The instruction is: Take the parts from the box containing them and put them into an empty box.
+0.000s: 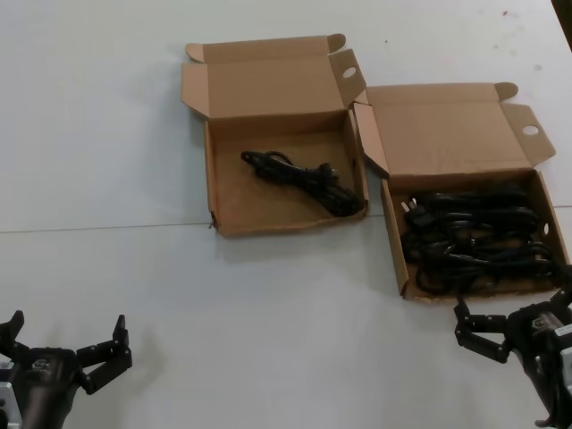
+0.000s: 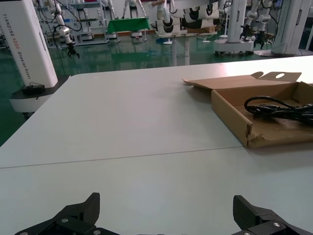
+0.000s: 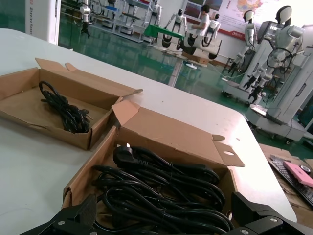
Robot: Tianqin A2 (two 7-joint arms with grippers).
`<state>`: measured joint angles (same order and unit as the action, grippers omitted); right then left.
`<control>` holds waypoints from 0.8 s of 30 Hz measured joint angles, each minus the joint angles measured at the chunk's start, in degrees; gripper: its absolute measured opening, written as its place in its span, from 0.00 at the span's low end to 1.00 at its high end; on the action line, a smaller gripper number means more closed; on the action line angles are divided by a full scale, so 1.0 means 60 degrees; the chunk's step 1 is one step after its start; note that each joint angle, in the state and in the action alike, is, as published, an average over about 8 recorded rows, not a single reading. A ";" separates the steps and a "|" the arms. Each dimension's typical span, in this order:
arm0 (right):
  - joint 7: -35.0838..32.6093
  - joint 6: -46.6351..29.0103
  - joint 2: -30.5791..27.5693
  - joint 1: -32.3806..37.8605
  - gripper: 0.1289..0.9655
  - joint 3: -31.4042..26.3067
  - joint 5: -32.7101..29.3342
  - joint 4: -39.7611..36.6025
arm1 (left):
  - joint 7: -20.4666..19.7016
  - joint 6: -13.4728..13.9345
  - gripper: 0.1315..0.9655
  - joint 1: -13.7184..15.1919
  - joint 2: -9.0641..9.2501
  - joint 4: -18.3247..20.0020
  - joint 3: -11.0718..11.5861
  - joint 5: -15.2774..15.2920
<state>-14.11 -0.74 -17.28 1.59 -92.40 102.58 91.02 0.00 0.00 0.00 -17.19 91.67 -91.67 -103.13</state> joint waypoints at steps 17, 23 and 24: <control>0.0000 0.0000 0.0000 0.0000 1.00 0.0000 0.0000 0.0000 | 0.0000 0.0000 1.00 0.0000 0.0000 0.0000 0.0000 0.0000; 0.0000 0.0000 0.0000 0.0000 1.00 0.0000 0.0000 0.0000 | 0.0000 0.0000 1.00 0.0000 0.0000 0.0000 0.0000 0.0000; 0.0000 0.0000 0.0000 0.0000 1.00 0.0000 0.0000 0.0000 | 0.0000 0.0000 1.00 0.0000 0.0000 0.0000 0.0000 0.0000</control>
<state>-14.11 -0.74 -17.28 1.59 -92.40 102.58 91.02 0.00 0.00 0.00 -17.19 91.67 -91.67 -103.13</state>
